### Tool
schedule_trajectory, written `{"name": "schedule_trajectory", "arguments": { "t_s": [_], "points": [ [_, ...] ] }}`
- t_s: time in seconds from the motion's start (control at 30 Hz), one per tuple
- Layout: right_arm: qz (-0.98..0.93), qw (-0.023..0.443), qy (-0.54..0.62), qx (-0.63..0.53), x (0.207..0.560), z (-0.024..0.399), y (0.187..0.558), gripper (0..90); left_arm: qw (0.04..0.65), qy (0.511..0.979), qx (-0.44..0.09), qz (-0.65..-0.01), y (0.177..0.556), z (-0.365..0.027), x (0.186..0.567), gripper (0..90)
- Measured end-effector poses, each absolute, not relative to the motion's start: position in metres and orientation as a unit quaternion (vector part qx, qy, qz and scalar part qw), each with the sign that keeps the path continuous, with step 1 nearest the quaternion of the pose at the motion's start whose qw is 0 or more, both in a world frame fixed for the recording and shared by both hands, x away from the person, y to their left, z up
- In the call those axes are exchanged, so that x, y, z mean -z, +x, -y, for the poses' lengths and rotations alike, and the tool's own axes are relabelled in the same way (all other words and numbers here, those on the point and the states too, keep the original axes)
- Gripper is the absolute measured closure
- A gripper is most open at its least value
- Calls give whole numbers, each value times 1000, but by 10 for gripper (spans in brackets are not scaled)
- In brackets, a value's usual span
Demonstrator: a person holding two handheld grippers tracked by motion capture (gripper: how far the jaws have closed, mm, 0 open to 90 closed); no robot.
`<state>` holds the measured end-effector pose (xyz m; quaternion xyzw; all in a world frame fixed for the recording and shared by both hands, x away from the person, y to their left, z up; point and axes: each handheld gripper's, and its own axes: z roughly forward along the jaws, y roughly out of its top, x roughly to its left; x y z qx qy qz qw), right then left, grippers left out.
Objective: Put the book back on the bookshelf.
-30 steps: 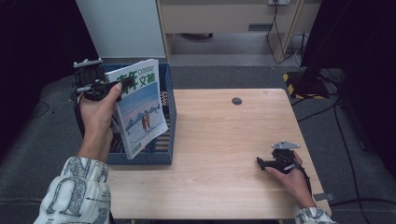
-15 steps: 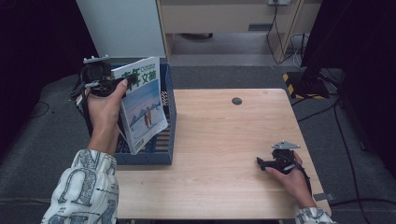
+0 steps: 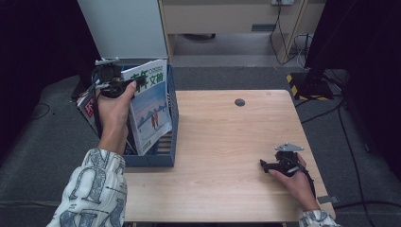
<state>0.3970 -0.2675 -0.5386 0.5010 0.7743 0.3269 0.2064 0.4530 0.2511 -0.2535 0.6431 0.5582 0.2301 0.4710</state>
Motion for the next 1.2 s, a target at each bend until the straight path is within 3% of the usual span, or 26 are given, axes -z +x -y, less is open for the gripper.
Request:
{"name": "schedule_trajectory", "arguments": {
  "t_s": [0.27, 0.6, 1.2],
  "points": [
    [-774, 207, 501, -328, 539, 267, 397, 59, 494, 643, -202, -549, 454, -246, 258, 733],
    [-774, 207, 501, -328, 539, 267, 397, 59, 504, 655, -200, -526, 460, -247, 261, 732],
    [-773, 208, 501, -328, 539, 267, 397, 59, 536, 636, -212, -513, 469, -245, 287, 731]
  ]
}}
